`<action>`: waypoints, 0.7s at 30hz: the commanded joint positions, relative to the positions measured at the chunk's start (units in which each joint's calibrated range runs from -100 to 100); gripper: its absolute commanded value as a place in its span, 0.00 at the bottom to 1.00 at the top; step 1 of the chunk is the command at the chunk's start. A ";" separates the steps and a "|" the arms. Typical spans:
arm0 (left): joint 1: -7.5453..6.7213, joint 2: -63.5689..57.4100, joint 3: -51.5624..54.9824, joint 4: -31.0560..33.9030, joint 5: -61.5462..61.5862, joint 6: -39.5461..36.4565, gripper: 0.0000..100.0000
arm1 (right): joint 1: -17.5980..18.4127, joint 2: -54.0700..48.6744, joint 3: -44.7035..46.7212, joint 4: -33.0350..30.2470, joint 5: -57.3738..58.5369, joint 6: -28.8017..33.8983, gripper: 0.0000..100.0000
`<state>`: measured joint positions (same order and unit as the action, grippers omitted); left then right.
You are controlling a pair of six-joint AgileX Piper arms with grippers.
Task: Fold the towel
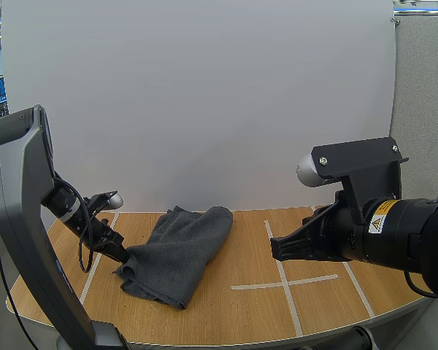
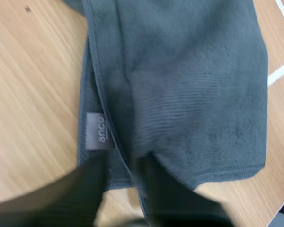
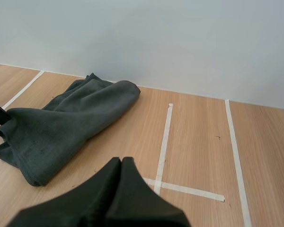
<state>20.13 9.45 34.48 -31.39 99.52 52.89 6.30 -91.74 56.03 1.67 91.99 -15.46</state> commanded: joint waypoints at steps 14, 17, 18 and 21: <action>0.10 -1.30 -6.54 -1.14 0.48 -1.52 1.00 | -0.39 -0.43 -0.13 -1.33 0.50 -0.19 0.00; 0.10 -3.83 -7.90 -1.62 0.48 -1.52 1.00 | -0.39 -0.43 -0.13 -1.67 0.50 -0.39 0.00; 0.10 -5.31 -8.20 -2.03 0.48 -1.22 1.00 | -0.39 -0.43 -0.13 -1.67 0.50 -0.39 0.00; 0.10 -8.98 -8.68 -2.79 0.48 -0.87 1.00 | -0.39 -0.43 -0.13 -1.67 0.50 -0.39 0.00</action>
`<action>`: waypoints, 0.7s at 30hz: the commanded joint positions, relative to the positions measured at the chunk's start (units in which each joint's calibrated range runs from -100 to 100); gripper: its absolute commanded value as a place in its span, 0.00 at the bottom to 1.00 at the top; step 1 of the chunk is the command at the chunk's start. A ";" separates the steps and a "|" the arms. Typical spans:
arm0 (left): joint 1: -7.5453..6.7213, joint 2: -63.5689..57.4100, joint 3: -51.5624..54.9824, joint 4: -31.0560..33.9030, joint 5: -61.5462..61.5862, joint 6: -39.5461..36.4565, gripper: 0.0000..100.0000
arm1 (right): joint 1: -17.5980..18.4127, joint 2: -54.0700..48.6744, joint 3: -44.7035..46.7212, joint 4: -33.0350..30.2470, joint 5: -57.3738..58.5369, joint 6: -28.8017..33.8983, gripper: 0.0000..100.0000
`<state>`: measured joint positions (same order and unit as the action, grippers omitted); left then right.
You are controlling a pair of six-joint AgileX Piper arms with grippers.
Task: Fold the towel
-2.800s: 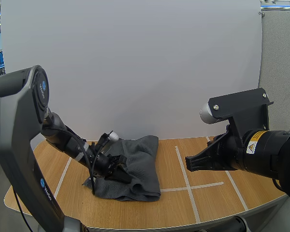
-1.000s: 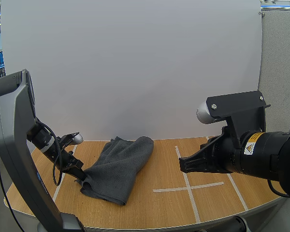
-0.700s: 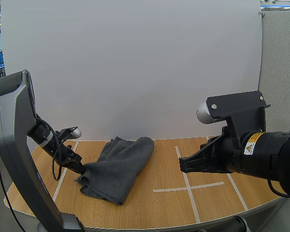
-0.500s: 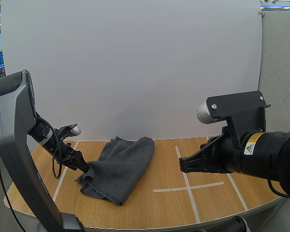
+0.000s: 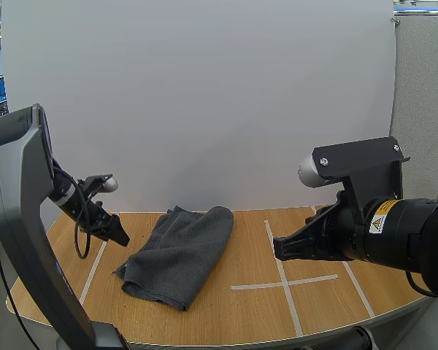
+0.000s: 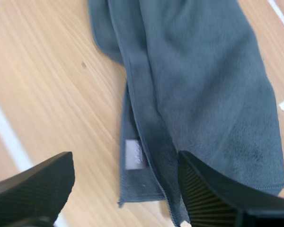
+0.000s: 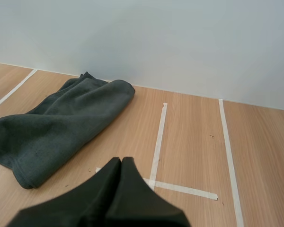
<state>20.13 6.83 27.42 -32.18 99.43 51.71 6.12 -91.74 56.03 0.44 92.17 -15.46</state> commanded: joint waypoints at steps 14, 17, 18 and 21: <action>0.10 -14.10 -0.59 -3.85 0.57 0.28 1.00 | -0.53 4.50 -0.13 1.52 -10.38 -6.83 0.00; 0.02 -15.30 0.65 -4.42 0.57 0.62 0.97 | -0.53 9.48 -0.13 1.29 -14.18 -7.09 0.00; 0.02 -15.79 1.20 -4.69 0.57 0.73 0.96 | -0.53 10.55 -0.13 1.29 -16.67 -7.87 0.00; 0.02 -16.94 2.57 -5.76 0.57 0.73 0.93 | -0.53 14.17 -0.13 1.50 -22.80 -10.10 0.00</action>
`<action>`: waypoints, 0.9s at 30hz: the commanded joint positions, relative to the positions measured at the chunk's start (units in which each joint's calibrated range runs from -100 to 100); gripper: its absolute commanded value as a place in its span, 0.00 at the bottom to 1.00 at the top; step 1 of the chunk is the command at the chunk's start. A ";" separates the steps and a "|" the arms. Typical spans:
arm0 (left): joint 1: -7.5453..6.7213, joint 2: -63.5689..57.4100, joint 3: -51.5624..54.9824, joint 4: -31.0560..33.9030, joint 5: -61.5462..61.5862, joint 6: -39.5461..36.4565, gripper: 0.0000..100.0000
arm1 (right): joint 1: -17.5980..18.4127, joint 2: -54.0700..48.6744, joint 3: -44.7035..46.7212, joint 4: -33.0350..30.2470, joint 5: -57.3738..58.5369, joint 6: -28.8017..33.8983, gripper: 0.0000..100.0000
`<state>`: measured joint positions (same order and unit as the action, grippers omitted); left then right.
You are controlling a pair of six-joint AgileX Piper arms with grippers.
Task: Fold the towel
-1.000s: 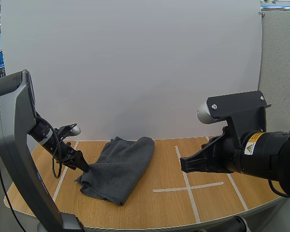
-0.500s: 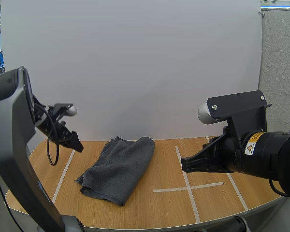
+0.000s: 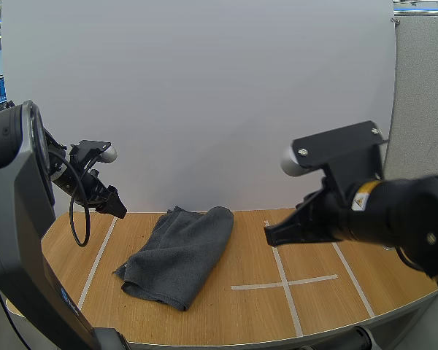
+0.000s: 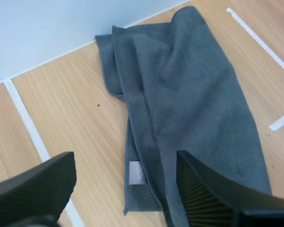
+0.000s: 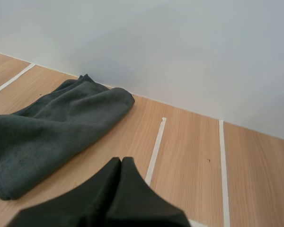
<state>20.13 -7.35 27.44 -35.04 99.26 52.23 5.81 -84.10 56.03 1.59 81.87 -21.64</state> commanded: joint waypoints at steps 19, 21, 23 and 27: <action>-6.19 -12.94 15.38 -5.86 0.74 -4.11 0.14 | -1.74 59.96 -13.73 25.82 -32.72 -23.64 0.00; -6.26 -12.94 16.21 -5.86 0.74 -4.10 0.00 | -1.74 65.53 -17.85 27.74 -32.72 -25.76 0.00; -6.26 -12.94 17.49 -5.86 0.74 -4.10 0.00 | -1.74 70.61 -22.14 29.57 -32.35 -27.19 0.00; -6.26 -12.94 20.47 -5.47 0.74 -4.01 0.00 | -1.74 79.76 -30.54 32.05 -30.21 -29.40 0.00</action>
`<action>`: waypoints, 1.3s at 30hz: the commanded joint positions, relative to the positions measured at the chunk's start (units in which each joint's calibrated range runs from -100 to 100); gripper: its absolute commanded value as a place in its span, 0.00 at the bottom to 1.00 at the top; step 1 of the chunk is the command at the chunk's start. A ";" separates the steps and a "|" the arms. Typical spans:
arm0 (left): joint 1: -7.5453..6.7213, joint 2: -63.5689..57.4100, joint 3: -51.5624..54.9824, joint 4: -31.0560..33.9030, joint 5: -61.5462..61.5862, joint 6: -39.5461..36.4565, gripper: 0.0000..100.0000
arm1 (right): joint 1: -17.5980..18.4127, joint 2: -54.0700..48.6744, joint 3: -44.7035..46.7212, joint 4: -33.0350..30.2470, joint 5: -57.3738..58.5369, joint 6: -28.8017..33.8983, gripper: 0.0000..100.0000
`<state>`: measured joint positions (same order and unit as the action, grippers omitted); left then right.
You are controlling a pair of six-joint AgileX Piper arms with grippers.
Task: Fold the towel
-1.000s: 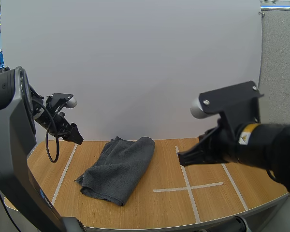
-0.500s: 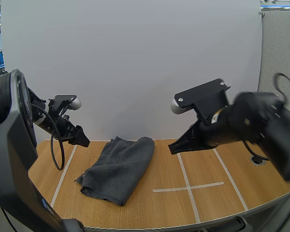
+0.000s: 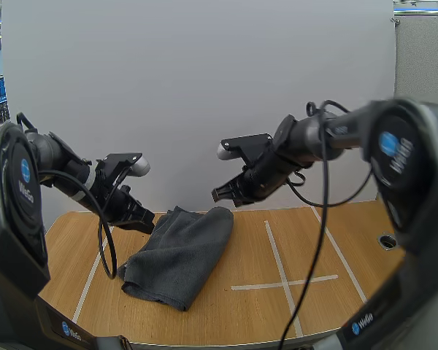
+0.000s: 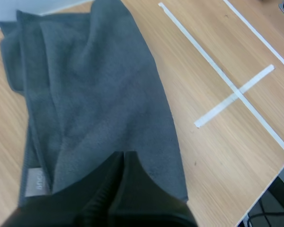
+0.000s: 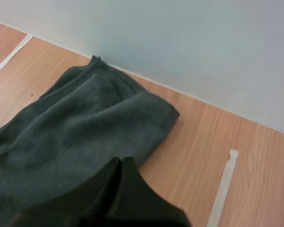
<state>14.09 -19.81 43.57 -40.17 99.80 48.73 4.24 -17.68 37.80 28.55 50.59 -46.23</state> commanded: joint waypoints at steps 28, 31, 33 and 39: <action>-0.22 14.10 16.60 -3.90 -19.78 6.76 0.00 | -0.17 35.46 -23.54 14.49 -0.88 -17.92 0.00; -0.22 15.66 16.60 -3.79 -24.67 6.76 0.00 | -0.17 36.68 -23.54 14.41 -1.52 -18.29 0.00; -0.22 16.63 16.60 -3.69 -26.43 6.76 0.00 | -0.17 37.44 -23.54 14.14 -1.72 -18.75 0.00; -0.22 19.03 16.60 0.45 -32.93 5.40 0.00 | -0.17 39.11 -23.54 9.66 -1.72 -18.95 0.00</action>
<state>14.09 -2.65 59.97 -42.85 72.98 55.26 4.24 19.78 14.64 42.78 49.60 -64.14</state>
